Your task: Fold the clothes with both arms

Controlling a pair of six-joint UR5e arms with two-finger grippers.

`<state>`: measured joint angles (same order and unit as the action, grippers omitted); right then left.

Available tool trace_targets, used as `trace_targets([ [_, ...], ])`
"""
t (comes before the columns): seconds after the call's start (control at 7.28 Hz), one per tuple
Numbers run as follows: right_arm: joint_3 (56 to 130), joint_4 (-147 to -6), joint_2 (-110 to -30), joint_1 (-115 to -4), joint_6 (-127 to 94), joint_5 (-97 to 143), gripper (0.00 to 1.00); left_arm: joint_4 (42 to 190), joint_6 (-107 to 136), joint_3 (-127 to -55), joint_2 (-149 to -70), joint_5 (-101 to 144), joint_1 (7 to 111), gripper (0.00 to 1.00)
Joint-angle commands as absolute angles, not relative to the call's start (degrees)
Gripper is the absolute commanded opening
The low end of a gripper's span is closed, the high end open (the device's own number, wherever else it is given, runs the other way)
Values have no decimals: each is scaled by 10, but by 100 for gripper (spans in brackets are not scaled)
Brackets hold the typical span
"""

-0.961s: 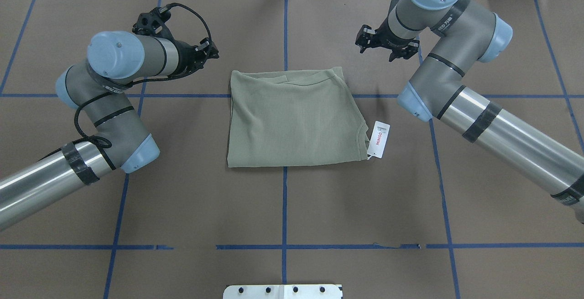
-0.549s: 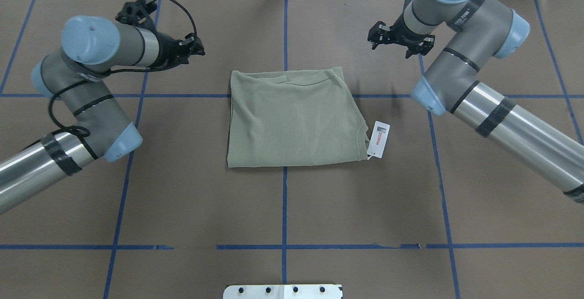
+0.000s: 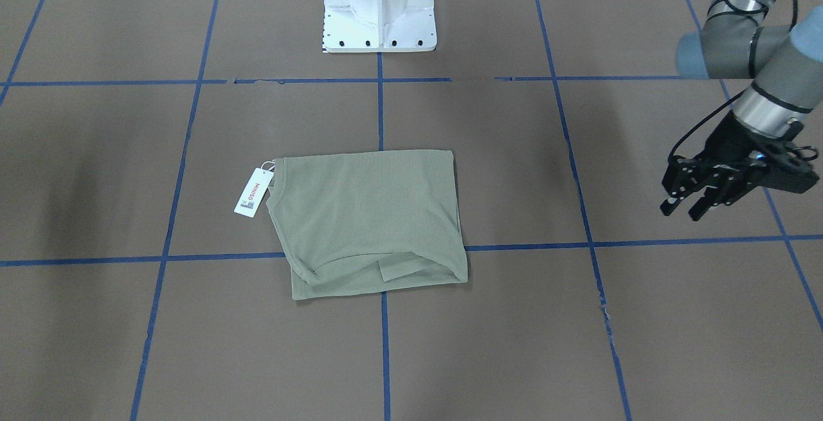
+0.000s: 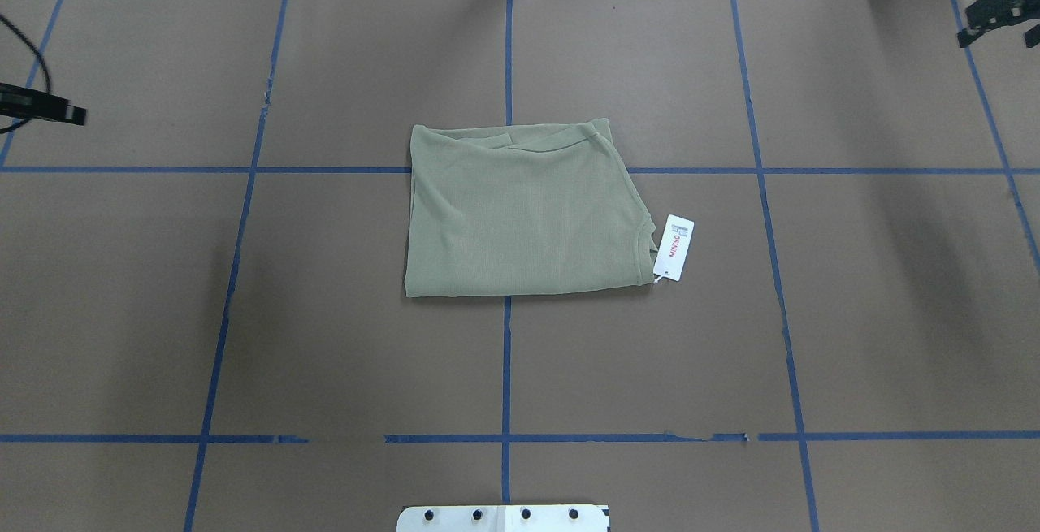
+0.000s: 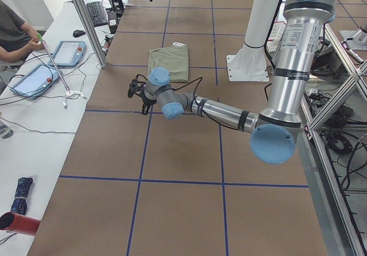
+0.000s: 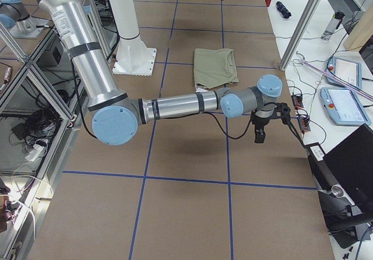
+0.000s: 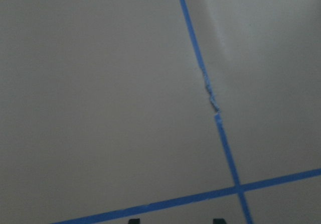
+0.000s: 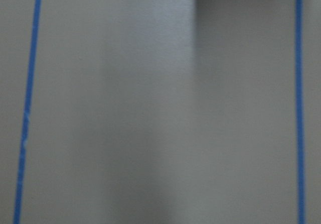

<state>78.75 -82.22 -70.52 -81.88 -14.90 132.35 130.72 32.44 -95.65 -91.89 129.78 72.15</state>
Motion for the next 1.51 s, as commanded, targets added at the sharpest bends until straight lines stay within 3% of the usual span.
trace_targets([
  [0.0,827,-857,-794,-872,-33,1331,100,1226,137,-969,-855,1368,837,62],
  [0.14,852,-864,-815,-873,-33,1350,100,1164,133,-986,-852,1368,849,67],
  [0.27,870,-891,-816,-871,-42,1351,100,1118,132,-994,-853,1368,850,78],
  [0.41,874,-894,-816,-871,-42,1357,100,1089,131,-998,-847,1377,859,100],
  [1.1,871,-891,-825,-865,-47,1356,100,1089,129,-1050,-803,1382,857,100],
  [1.37,875,-887,-831,-865,-46,1361,100,1084,107,-1026,-803,1383,858,100],
])
